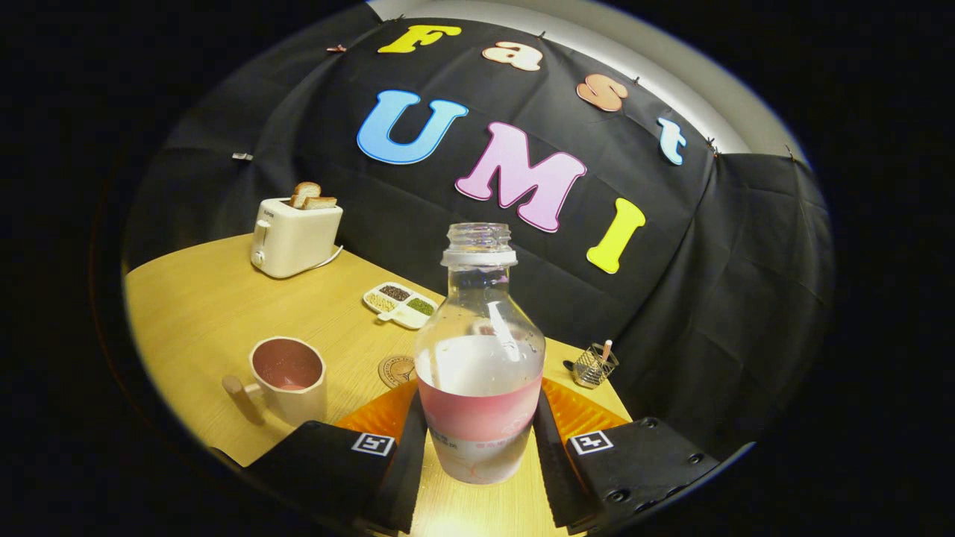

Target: Take the bottle from table, then pour the juice into the cup, finally place the bottle on the coaster

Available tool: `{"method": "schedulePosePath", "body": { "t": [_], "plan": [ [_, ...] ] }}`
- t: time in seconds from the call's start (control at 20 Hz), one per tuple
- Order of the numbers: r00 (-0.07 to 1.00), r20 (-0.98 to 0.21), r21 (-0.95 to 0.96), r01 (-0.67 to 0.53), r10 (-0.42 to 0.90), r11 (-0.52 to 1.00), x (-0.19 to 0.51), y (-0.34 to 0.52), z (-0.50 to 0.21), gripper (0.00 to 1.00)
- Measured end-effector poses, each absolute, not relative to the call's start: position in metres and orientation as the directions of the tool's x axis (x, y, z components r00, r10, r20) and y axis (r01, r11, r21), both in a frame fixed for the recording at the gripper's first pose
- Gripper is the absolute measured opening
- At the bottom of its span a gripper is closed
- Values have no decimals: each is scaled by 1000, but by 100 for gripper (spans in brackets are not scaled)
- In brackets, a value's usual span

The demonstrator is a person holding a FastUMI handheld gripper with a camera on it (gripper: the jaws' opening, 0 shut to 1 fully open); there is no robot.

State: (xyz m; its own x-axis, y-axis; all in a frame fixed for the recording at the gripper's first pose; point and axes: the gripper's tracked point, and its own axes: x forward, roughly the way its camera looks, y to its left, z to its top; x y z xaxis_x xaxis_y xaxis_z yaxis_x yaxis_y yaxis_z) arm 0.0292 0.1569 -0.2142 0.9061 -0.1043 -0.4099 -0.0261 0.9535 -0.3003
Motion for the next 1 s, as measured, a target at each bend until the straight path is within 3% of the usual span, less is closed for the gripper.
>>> {"method": "schedulePosePath", "body": {
  "t": [0.4,1.0],
  "plan": [
    [913,-407,-438,-165,-31,883,31,181,-218,70],
    [890,-453,-726,-334,-53,602,40,201,-249,70]
  ]
}}
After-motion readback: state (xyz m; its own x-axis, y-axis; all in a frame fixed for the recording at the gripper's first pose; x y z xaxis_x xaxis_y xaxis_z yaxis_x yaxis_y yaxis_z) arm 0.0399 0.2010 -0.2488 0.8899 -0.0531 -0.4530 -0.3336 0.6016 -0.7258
